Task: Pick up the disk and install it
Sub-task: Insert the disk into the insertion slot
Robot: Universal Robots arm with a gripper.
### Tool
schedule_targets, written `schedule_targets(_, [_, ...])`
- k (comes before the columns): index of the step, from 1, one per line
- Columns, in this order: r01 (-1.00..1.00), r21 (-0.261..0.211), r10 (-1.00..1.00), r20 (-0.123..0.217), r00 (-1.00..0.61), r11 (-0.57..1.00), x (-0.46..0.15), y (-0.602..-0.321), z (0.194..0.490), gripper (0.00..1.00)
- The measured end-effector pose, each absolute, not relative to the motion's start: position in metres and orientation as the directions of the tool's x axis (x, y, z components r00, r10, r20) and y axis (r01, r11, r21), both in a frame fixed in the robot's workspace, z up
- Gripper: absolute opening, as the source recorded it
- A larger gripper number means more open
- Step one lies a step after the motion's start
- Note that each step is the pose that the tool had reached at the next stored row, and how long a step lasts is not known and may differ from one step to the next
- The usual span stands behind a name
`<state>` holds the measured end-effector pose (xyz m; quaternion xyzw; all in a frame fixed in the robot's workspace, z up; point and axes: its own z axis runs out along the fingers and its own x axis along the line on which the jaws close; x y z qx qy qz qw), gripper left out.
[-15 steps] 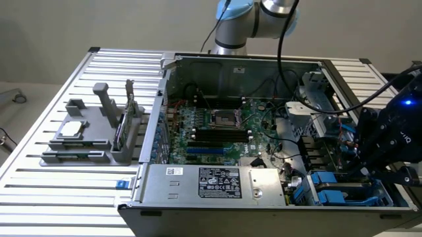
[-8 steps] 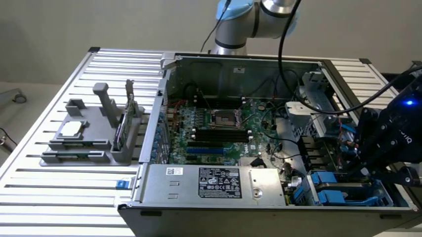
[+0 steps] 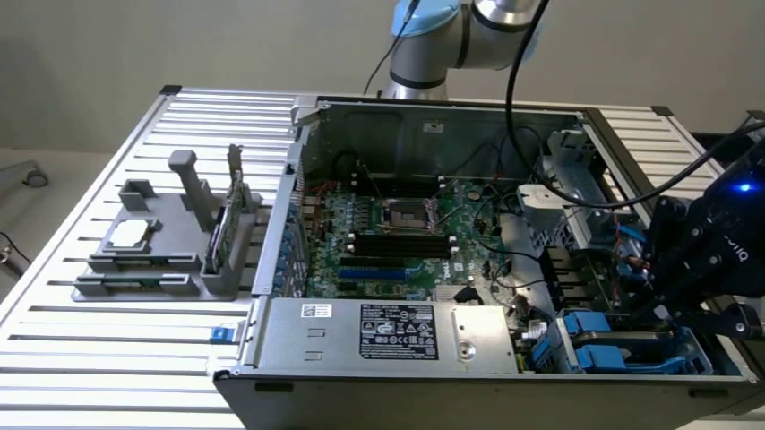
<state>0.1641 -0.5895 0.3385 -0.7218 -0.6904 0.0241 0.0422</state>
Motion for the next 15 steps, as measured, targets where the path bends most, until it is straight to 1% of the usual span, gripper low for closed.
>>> schedule_targets(8, [0.994,-0.098,0.999,0.023,0.046,-0.044,0.1657,-0.5895,0.3376,0.17])
schedule_targets(15, [0.993,-0.112,0.999,0.022,0.047,-0.045,0.1660,-0.5895,0.3374,0.17])
